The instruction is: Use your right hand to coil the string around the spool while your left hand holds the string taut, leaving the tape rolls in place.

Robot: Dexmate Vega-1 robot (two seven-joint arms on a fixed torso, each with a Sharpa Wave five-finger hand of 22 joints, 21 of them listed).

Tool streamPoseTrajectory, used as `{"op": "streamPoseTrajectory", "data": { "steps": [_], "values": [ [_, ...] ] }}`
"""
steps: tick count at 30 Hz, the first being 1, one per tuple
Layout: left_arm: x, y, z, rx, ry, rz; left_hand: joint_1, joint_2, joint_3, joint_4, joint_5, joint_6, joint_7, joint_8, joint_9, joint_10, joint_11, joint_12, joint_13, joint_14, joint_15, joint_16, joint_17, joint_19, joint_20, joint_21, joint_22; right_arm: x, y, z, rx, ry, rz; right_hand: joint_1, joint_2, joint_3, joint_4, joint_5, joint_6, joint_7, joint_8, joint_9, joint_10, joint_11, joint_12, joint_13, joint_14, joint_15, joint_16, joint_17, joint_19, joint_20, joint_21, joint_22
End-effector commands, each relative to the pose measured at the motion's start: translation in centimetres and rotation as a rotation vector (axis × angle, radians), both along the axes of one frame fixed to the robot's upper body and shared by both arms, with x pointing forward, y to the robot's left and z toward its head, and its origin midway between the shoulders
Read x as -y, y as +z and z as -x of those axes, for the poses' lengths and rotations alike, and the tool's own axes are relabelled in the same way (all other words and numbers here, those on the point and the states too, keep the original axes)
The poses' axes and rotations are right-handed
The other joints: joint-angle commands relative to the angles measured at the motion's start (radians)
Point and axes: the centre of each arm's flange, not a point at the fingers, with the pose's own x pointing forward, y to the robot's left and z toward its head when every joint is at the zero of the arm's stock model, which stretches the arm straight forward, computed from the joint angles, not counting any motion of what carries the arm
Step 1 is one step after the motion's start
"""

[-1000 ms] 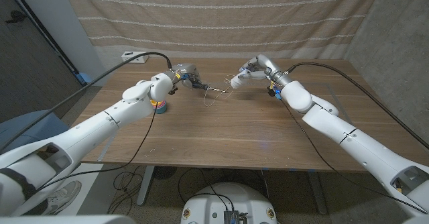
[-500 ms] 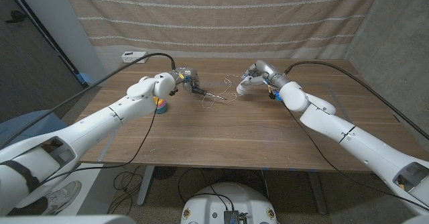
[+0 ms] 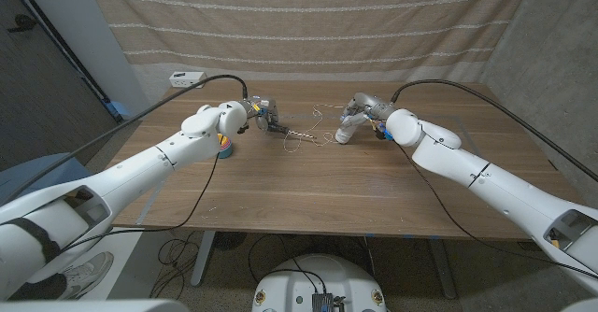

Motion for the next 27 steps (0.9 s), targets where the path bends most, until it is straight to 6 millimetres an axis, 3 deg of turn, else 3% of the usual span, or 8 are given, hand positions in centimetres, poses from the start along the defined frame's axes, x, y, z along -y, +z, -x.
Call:
{"op": "streamPoseTrajectory", "data": {
  "steps": [1, 2, 6, 11, 14, 17, 21, 27],
  "values": [
    [0.9, 0.3, 0.7, 0.059, 0.047, -0.131, -0.103, -0.022, 0.006, 0.051, -0.006, -0.188, -0.065, -0.006, -0.012, -0.233, -0.016, -0.007, -0.074, -0.235, -0.046, -0.099, -0.091, -0.162, -0.028, -0.044, 0.003, 0.0, 0.0, -0.2, -0.050, -0.075, 0.055, 0.092, 0.140, -0.002, 0.016, -0.001, -0.096, -0.038, -0.007, -0.009, -0.071, -0.024, -0.060, -0.032, 0.015, -0.178, -0.027, 0.036, -0.064, -0.004, -0.069, -0.002],
    [0.9, 0.3, 0.8, 0.062, 0.049, -0.137, -0.137, -0.021, -0.013, 0.056, -0.010, -0.255, -0.085, -0.006, -0.018, -0.287, -0.004, 0.000, -0.100, -0.319, -0.020, -0.099, -0.110, -0.208, -0.003, -0.065, 0.003, 0.0, 0.0, -0.2, -0.050, -0.075, 0.057, 0.069, 0.136, -0.008, 0.024, 0.000, -0.107, -0.039, -0.005, -0.012, -0.086, -0.029, -0.072, -0.038, -0.017, -0.170, -0.031, 0.027, -0.075, 0.012, -0.085, -0.003],
    [1.1, 0.4, 0.9, 0.057, 0.060, -0.155, -0.231, -0.024, -0.082, 0.079, -0.016, -0.430, -0.092, -0.010, -0.035, -0.448, 0.021, -0.004, -0.159, -0.467, 0.046, -0.097, -0.152, -0.360, 0.094, -0.142, 0.003, 0.1, -0.1, -0.1, -0.050, -0.078, 0.064, 0.012, 0.106, -0.030, 0.034, 0.008, -0.174, -0.063, -0.007, -0.020, -0.159, -0.044, -0.118, -0.058, -0.135, -0.144, -0.034, 0.002, -0.129, 0.030, -0.148, -0.002],
    [1.1, 0.6, 1.2, 0.059, 0.057, -0.162, -0.322, -0.040, -0.154, 0.103, 0.002, -0.601, -0.103, -0.009, -0.048, -0.587, 0.024, 0.002, -0.221, -0.598, 0.103, -0.100, -0.214, -0.461, 0.127, -0.223, 0.002, 0.3, -0.1, 0.2, -0.031, -0.071, 0.053, -0.086, 0.065, -0.078, 0.063, 0.024, -0.299, -0.089, -0.009, -0.023, -0.266, -0.058, -0.144, -0.080, -0.269, -0.120, -0.031, -0.040, -0.186, 0.062, -0.220, 0.000],
    [1.0, 0.9, 1.6, 0.072, 0.047, -0.148, -0.379, -0.045, -0.190, 0.126, 0.013, -0.677, -0.104, -0.009, -0.052, -0.647, 0.029, 0.005, -0.252, -0.651, 0.127, -0.098, -0.245, -0.503, 0.148, -0.266, 0.002, 0.5, -0.1, 0.3, -0.029, -0.066, 0.044, -0.184, 0.013, -0.142, 0.093, 0.042, -0.424, -0.108, -0.012, -0.025, -0.380, -0.064, -0.152, -0.098, -0.399, -0.089, -0.034, -0.073, -0.257, 0.104, -0.295, 0.001],
    [0.7, 1.0, 2.0, 0.106, 0.021, -0.111, -0.427, -0.046, -0.216, 0.147, 0.019, -0.729, -0.104, -0.010, -0.054, -0.690, 0.029, 0.005, -0.273, -0.678, 0.131, -0.095, -0.265, -0.526, 0.148, -0.295, 0.002, 0.7, -0.1, 0.5, -0.018, -0.044, 0.015, -0.297, -0.011, -0.204, 0.142, 0.066, -0.535, -0.113, -0.009, -0.027, -0.484, -0.057, -0.148, -0.118, -0.519, -0.045, -0.032, -0.109, -0.306, 0.168, -0.368, 0.002],
    [0.0, 1.3, 2.6, 0.130, -0.030, -0.034, -0.489, -0.039, -0.242, 0.177, 0.020, -0.765, -0.117, -0.007, -0.056, -0.711, 0.019, 0.012, -0.294, -0.699, 0.126, -0.090, -0.282, -0.548, 0.146, -0.324, 0.003, 1.1, -0.1, 0.9, 0.018, -0.003, -0.042, -0.379, -0.028, -0.251, 0.177, 0.081, -0.625, -0.109, -0.010, -0.028, -0.552, -0.053, -0.146, -0.133, -0.593, -0.019, -0.031, -0.137, -0.354, 0.206, -0.429, 0.003],
    [-1.2, 1.7, 3.7, 0.203, -0.121, 0.090, -0.576, -0.013, -0.266, 0.225, 0.014, -0.795, -0.130, -0.004, -0.057, -0.717, 0.017, 0.018, -0.314, -0.708, 0.128, -0.084, -0.293, -0.562, 0.156, -0.350, 0.005, 2.0, -0.2, 1.4, 0.072, 0.116, -0.197, -0.454, -0.034, -0.290, 0.208, 0.093, -0.670, -0.101, -0.003, -0.029, -0.597, -0.037, -0.140, -0.147, -0.659, 0.009, -0.029, -0.159, -0.417, 0.257, -0.492, 0.004]
  ]
}}
